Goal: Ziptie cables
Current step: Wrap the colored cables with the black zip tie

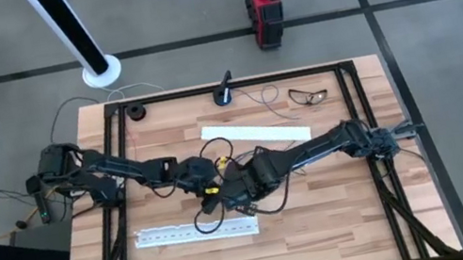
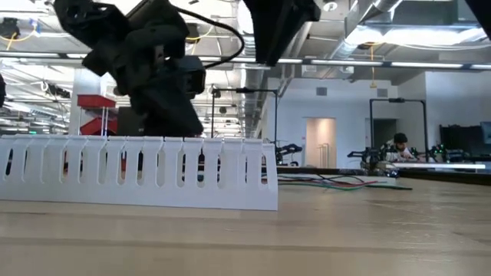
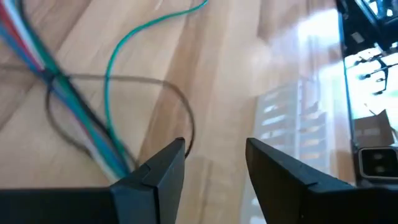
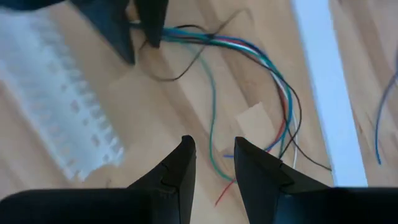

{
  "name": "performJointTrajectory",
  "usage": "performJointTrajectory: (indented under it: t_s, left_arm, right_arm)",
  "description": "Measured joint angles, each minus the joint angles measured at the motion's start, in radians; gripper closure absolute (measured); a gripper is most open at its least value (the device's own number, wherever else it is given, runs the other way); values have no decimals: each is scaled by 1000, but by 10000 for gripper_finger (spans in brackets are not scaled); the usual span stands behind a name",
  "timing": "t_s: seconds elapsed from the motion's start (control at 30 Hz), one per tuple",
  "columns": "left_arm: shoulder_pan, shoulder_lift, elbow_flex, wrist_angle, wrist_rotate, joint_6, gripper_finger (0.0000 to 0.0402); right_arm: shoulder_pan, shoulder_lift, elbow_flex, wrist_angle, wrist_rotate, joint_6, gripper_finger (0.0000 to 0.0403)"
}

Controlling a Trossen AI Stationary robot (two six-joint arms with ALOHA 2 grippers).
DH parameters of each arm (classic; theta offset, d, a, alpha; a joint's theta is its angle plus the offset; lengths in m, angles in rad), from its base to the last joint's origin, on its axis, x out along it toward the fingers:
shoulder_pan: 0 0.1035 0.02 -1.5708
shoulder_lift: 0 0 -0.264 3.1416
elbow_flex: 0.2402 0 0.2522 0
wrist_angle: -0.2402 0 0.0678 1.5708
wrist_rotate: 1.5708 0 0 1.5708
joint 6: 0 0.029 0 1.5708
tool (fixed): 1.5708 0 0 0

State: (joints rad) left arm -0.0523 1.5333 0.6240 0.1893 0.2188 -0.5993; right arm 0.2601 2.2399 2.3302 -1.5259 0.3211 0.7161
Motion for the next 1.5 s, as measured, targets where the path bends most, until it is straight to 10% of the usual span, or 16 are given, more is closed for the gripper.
performJointTrajectory:
  t_s: [0.37,0.87,1.5]
  left_arm:
    - [53,-35,82,-624,-183,256,238]
    - [96,-175,48,-517,96,126,238]
    - [111,-205,45,-460,83,116,238]
  right_arm:
    - [-18,22,-31,22,74,125,298]
    - [-114,17,-307,423,-222,221,298]
    - [-153,26,-448,577,-301,252,298]
